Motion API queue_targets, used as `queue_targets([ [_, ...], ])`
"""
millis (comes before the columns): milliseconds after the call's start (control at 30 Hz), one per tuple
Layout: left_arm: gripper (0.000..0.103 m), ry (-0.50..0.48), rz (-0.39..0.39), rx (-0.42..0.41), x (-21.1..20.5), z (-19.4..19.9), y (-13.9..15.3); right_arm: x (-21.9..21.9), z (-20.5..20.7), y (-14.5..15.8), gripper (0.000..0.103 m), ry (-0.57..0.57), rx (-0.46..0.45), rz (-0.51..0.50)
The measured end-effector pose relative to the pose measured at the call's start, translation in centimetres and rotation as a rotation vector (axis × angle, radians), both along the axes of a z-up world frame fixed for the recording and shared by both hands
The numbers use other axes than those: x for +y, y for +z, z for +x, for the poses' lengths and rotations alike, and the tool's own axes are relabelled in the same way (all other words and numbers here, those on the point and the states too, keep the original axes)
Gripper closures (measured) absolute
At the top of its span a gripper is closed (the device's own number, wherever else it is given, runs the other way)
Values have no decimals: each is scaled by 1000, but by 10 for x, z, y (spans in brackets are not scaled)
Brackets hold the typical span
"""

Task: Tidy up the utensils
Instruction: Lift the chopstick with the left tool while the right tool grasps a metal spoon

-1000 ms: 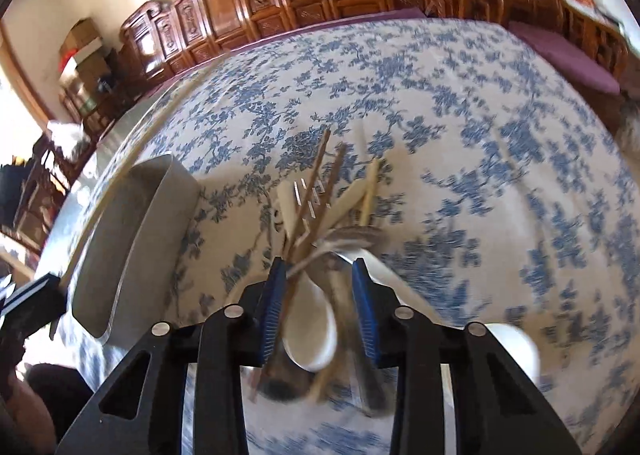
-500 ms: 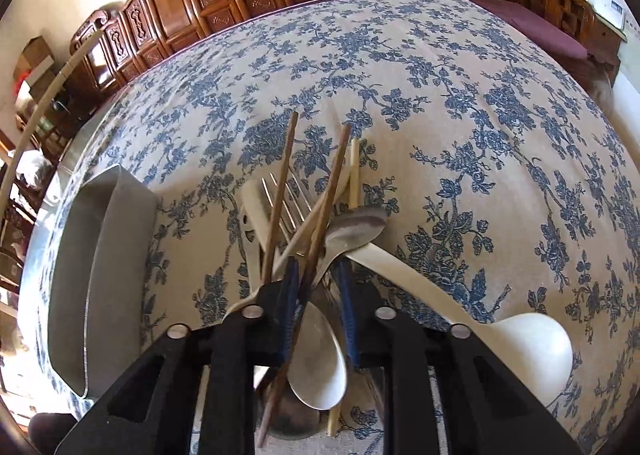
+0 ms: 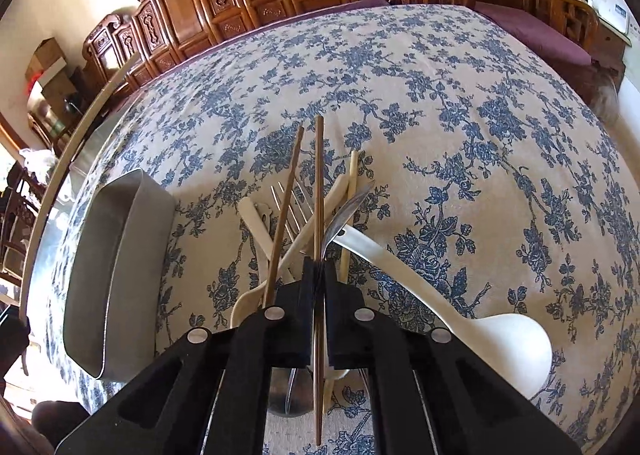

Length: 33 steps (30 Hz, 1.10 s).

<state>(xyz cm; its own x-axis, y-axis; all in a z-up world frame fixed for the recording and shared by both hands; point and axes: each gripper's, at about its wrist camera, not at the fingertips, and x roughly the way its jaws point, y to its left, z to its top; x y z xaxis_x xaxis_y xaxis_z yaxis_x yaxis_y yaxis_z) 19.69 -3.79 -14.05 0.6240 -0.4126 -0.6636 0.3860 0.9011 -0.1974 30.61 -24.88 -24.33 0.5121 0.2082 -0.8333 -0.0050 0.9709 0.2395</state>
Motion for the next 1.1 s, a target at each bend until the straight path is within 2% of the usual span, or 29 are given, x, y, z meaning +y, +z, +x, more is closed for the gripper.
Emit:
queue_targets([
  [333,99,2,6,3,1,2,-2,-4,8,-7,97,3,0,44],
  [433,99,0,7,1,1,2,-3,-6,7,-4,100,0,-23,48],
  [733,99,4,12,-10,4,1,1,2,-2,21,100,54,-90,25],
  [1100,99,105,61,-25,41,-11,15,37,-20,65,100,170,-182,54],
])
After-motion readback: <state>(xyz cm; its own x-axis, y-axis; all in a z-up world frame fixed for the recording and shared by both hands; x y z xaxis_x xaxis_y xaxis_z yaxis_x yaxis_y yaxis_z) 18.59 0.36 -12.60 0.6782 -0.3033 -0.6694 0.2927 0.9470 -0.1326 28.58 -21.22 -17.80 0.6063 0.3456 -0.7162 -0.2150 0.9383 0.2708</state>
